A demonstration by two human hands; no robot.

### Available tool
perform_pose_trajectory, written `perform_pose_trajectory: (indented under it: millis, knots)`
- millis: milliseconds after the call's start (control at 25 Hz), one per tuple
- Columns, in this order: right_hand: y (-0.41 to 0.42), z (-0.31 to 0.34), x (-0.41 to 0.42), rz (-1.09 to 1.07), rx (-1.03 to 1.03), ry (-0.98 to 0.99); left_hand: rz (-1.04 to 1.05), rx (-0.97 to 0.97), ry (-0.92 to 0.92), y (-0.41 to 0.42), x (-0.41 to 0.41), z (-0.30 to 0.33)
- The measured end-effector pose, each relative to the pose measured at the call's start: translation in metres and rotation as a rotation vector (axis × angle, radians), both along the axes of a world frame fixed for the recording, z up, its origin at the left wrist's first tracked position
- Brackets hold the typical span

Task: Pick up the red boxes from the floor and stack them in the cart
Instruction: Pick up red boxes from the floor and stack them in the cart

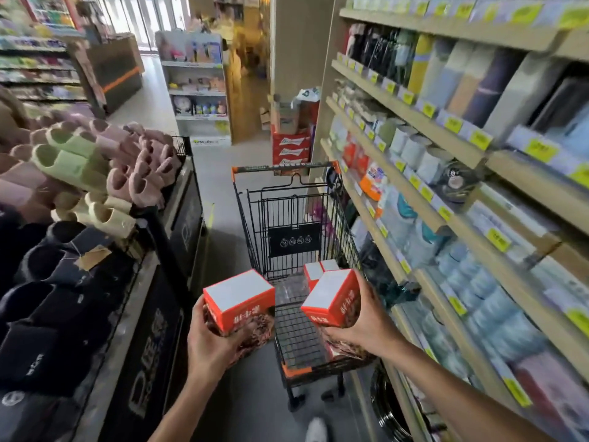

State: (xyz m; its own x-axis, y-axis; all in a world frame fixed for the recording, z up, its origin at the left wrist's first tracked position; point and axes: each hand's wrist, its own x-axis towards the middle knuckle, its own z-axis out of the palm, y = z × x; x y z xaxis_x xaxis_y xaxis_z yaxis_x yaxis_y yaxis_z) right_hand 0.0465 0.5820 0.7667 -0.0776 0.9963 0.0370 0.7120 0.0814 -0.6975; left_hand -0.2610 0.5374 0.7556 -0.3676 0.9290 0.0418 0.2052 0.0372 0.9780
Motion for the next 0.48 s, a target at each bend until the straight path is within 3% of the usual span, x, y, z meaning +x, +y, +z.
perform_pose_trajectory:
  millis: [200, 480]
  knots:
    - [0.078, -0.019, 0.029, 0.01, 0.033, 0.045, -0.005, -0.034, 0.06, 0.077, 0.033, -0.005]
    - [0.181, -0.039, 0.064, -0.028, -0.095, 0.099, 0.049, -0.121, -0.004, 0.172, 0.08, -0.016]
